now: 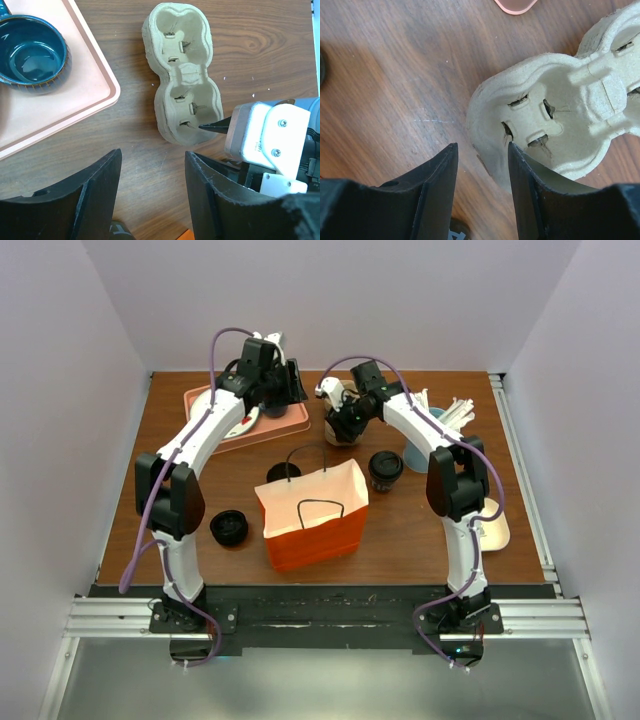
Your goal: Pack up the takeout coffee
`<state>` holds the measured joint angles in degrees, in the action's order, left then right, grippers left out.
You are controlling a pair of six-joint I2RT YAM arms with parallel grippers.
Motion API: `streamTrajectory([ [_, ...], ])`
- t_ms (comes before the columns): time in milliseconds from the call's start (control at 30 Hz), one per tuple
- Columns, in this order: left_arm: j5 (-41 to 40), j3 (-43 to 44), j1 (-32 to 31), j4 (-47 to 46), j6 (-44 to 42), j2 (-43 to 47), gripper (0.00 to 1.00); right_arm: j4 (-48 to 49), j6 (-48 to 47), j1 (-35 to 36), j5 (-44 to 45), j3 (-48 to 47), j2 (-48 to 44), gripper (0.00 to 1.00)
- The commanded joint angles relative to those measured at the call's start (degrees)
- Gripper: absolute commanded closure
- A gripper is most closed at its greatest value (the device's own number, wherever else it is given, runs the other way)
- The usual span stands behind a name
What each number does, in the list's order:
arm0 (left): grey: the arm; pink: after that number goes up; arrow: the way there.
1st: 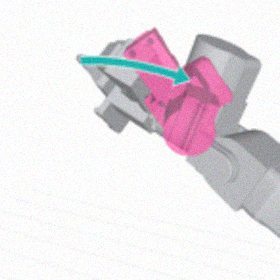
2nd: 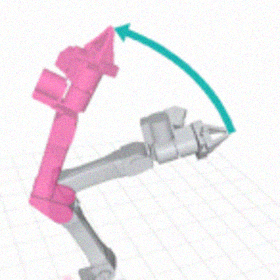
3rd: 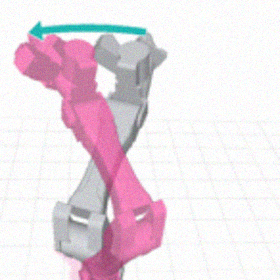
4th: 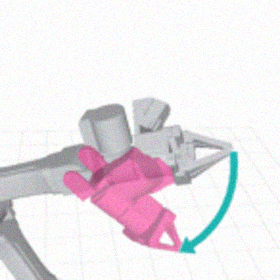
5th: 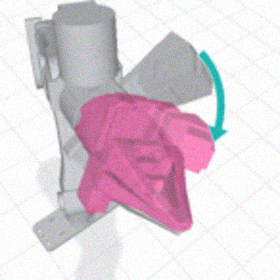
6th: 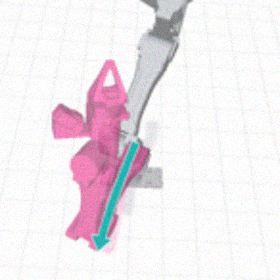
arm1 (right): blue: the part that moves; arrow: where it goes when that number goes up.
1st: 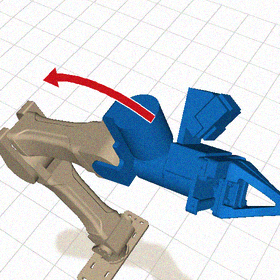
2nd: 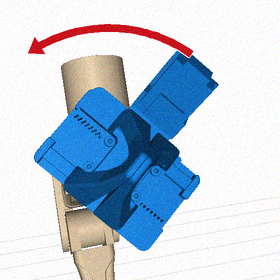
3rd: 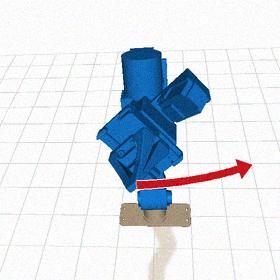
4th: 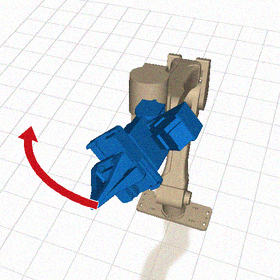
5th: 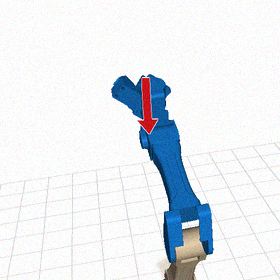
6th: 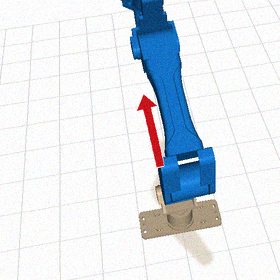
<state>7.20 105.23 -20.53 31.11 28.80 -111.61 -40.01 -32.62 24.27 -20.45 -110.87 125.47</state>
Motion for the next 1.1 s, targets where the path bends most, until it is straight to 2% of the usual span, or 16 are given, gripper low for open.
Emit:
streamTrajectory([
  [0,0.44,0.24,0.23,-0.53,-1.64,2.54,0.42,-0.25,-1.04,-0.01,0.76,-1.64,-0.49,0.53],
  [167,0.62,0.15,0.23,-0.53,-1.9,2.63,0.42,0.28,-0.86,-0.01,1.46,-0.93,-0.75,0.56],
  [400,0.53,-0.03,0.23,-0.62,-1.99,2.89,0.42,0.28,-0.43,-0.02,1.2,-1.72,-0.23,0.66],
  [633,0.62,-0.03,0.23,-0.7,-2.08,3.24,0.42,-0.42,-0.25,-0.1,1.29,-2.07,0.3,0.63],
  [1067,0.18,0.06,0.23,-0.7,-2.34,3.59,0.43,-0.86,0.01,-0.01,0.76,-2.42,1.09,0.67],
])
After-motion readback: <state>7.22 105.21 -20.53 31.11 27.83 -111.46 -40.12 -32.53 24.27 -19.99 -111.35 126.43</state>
